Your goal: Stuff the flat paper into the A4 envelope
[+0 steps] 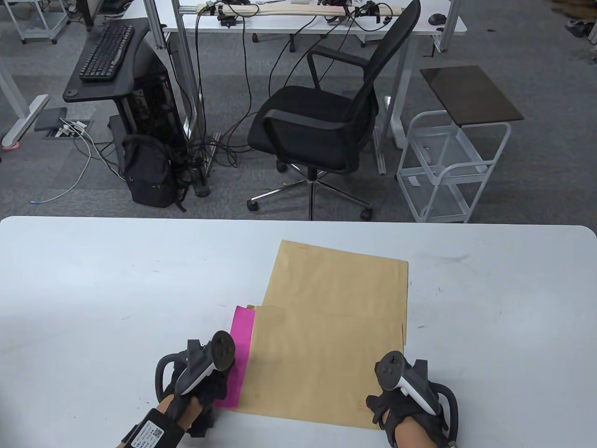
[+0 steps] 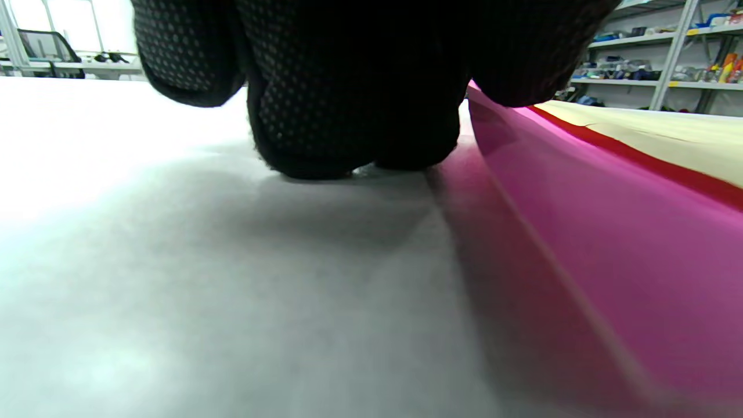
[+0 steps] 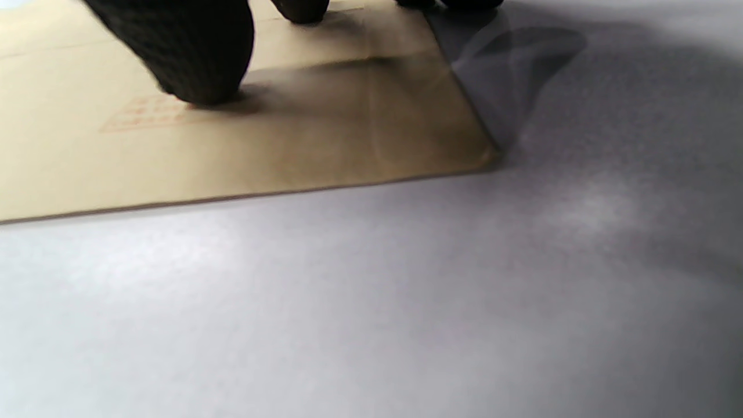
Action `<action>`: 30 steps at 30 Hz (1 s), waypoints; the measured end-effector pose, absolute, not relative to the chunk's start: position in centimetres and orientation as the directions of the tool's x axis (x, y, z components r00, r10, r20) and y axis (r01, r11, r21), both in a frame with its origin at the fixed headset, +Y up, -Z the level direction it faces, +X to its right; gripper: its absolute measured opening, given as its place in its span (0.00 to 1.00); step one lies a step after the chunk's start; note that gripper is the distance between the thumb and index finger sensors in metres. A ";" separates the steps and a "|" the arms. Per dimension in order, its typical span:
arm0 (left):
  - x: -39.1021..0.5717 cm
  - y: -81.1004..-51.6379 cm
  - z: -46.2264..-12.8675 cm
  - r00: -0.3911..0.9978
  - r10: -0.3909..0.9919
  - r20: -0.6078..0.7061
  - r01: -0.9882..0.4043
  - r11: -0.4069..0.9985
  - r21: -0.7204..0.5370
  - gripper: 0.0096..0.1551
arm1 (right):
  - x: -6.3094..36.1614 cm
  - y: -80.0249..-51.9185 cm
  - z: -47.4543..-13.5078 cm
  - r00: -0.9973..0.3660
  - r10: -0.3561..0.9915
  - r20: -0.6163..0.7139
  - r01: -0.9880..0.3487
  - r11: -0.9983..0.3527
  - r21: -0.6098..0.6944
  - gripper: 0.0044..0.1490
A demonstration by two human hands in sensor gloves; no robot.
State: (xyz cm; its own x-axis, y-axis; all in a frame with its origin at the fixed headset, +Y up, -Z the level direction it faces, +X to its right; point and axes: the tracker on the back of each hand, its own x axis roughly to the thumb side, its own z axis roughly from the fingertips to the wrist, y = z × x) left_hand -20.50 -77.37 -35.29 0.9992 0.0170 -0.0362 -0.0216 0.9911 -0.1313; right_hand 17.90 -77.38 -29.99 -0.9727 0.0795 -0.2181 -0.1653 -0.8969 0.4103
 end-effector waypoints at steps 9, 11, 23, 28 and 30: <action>-19.4 -77.4 -35.0 0.998 -0.009 0.057 0.017 0.989 -0.144 0.29 | 17.9 -77.4 -30.0 -0.973 0.085 -0.215 -0.168 -0.896 0.411 0.47; -19.1 -77.5 -35.0 0.996 -0.024 0.084 0.036 0.988 -0.149 0.29 | 17.9 -77.4 -30.0 -0.973 0.085 -0.214 -0.168 -0.896 0.411 0.47; -18.1 -77.9 -34.8 0.982 -0.036 0.187 0.069 0.982 -0.174 0.31 | 17.9 -77.4 -30.0 -0.973 0.087 -0.212 -0.170 -0.895 0.412 0.48; -18.1 -77.9 -34.8 0.978 -0.033 0.208 0.072 0.981 -0.183 0.31 | 17.9 -77.4 -30.1 -0.973 0.087 -0.212 -0.169 -0.895 0.412 0.47; -18.1 -77.9 -34.8 0.977 -0.029 0.212 0.069 0.980 -0.185 0.31 | 17.9 -77.4 -30.1 -0.973 0.087 -0.212 -0.169 -0.895 0.412 0.47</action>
State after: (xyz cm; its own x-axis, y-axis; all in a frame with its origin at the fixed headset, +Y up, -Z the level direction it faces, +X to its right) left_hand -18.07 -77.90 -34.85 0.9768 -0.0289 0.2122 0.0693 0.9802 -0.1854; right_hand 17.92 -77.44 -30.05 -0.9735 0.0869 -0.2116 -0.1694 -0.8955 0.4116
